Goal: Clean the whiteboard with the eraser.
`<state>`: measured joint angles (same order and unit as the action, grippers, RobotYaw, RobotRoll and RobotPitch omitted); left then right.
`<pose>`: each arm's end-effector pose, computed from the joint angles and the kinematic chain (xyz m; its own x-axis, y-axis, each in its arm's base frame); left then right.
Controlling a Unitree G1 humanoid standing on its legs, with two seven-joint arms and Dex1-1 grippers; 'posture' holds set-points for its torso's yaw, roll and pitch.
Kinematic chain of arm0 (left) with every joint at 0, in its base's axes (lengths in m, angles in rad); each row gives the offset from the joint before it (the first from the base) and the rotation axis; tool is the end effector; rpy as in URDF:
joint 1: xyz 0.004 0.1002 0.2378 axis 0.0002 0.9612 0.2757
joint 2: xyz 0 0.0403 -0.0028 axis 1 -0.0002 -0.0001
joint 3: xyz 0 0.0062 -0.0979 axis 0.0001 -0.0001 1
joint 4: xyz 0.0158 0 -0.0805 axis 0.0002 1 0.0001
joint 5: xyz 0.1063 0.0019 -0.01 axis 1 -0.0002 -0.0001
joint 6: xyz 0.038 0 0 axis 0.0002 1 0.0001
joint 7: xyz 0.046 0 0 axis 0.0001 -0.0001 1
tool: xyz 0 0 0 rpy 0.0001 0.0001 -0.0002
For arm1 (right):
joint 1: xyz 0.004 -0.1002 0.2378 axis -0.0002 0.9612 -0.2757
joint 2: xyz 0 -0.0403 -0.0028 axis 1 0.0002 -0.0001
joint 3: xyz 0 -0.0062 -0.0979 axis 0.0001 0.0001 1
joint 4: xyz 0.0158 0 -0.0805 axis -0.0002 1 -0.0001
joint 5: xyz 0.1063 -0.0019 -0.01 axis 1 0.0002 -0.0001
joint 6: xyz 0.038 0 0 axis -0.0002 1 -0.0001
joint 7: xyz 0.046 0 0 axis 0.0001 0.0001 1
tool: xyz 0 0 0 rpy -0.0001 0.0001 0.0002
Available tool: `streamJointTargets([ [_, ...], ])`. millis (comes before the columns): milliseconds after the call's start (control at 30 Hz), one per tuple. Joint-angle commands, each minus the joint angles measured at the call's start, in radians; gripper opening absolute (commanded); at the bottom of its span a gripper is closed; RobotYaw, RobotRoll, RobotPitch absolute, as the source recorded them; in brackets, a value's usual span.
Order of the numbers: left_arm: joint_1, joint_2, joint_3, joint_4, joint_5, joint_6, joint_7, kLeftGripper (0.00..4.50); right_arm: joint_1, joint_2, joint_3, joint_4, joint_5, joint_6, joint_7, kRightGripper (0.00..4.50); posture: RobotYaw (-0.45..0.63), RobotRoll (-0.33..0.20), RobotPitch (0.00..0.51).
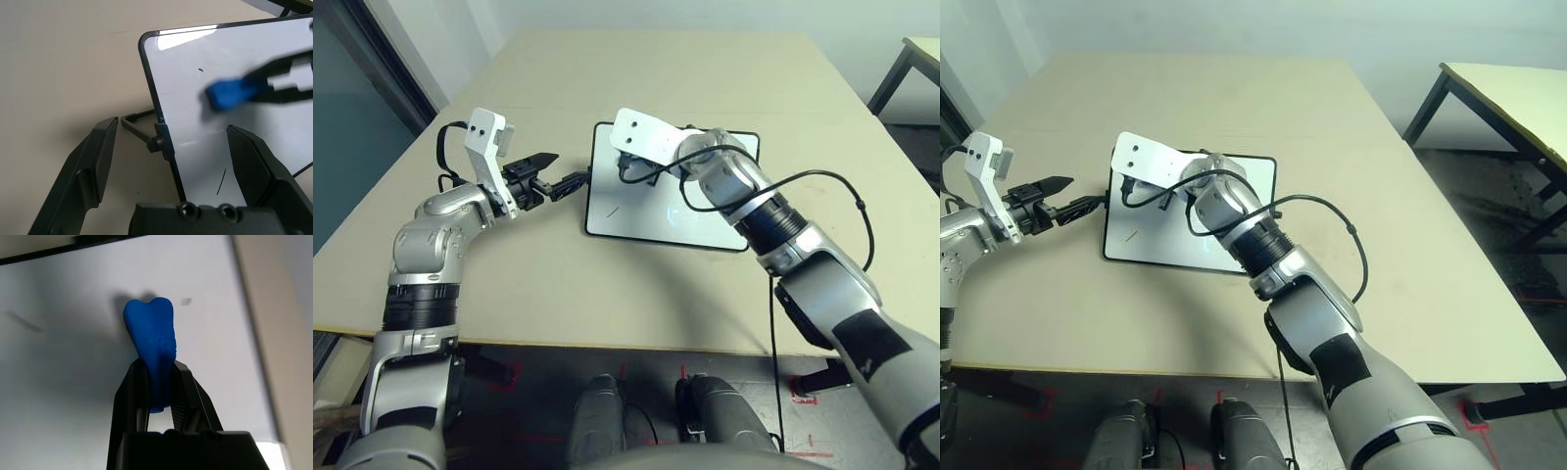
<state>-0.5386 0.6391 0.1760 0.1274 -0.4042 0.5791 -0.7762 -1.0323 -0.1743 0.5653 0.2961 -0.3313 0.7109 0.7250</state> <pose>0.2821 0.2704 0.1905 0.8111 -0.5700 -0.1310 0.5793 0.8138 0.0463 0.3165 -0.0367 0.2130 0.6630 0.5403 -0.5182 -0.7245 0.2888 -0.6258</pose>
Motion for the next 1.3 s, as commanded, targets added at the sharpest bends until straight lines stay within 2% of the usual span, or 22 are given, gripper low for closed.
streamJointTargets([
  [33, 0.005, 0.001, -0.001, 0.004, -0.004, 0.002, -0.002, 4.50, 0.082, -0.025, 0.079, -0.103, -0.021, 0.085, 0.061, 0.59, -0.01, 0.000, 0.098],
  [133, 0.000, -0.003, -0.005, 0.007, -0.003, 0.001, -0.003, 4.50, 0.085, -0.026, 0.081, -0.115, -0.026, 0.099, 0.060, 0.59, -0.01, 0.000, 0.098],
  [367, -0.005, -0.001, -0.008, 0.019, 0.001, -0.004, -0.009, 4.50, -0.105, 0.032, -0.060, 0.160, 0.000, -0.021, -0.086, 0.59, -0.01, 0.000, 0.095],
  [500, 0.002, -0.002, -0.007, 0.010, -0.001, -0.001, -0.008, 4.50, -0.159, 0.056, -0.109, 0.262, 0.014, -0.080, -0.128, 0.59, -0.01, 0.000, 0.095],
  [600, 0.007, 0.000, -0.005, 0.005, -0.002, 0.002, -0.007, 4.50, -0.119, 0.049, -0.084, 0.224, 0.004, -0.072, -0.093, 0.59, 0.00, 0.000, 0.097],
  [800, 0.013, 0.004, 0.000, -0.001, -0.005, 0.006, -0.005, 4.50, 0.047, -0.007, 0.022, -0.026, -0.026, 0.028, 0.020, 0.59, 0.00, 0.000, 0.100],
  [967, 0.010, 0.002, -0.003, -0.002, -0.005, 0.008, -0.004, 4.50, 0.087, -0.027, 0.049, -0.080, -0.039, 0.062, 0.043, 0.59, -0.01, 0.000, 0.102],
  [1033, 0.008, 0.002, -0.004, -0.001, -0.005, 0.008, -0.005, 4.50, 0.053, -0.012, 0.020, -0.036, -0.034, 0.050, 0.019, 0.59, -0.01, 0.000, 0.103],
  [1200, 0.008, 0.001, -0.005, -0.006, -0.005, 0.013, -0.003, 4.50, -0.120, 0.055, -0.115, 0.201, 0.008, -0.062, -0.115, 0.59, 0.00, 0.000, 0.102],
  [1300, 0.013, 0.001, -0.003, -0.016, -0.007, 0.018, 0.000, 4.50, -0.173, 0.074, -0.149, 0.302, 0.021, -0.123, -0.154, 0.58, 0.00, 0.000, 0.101],
])
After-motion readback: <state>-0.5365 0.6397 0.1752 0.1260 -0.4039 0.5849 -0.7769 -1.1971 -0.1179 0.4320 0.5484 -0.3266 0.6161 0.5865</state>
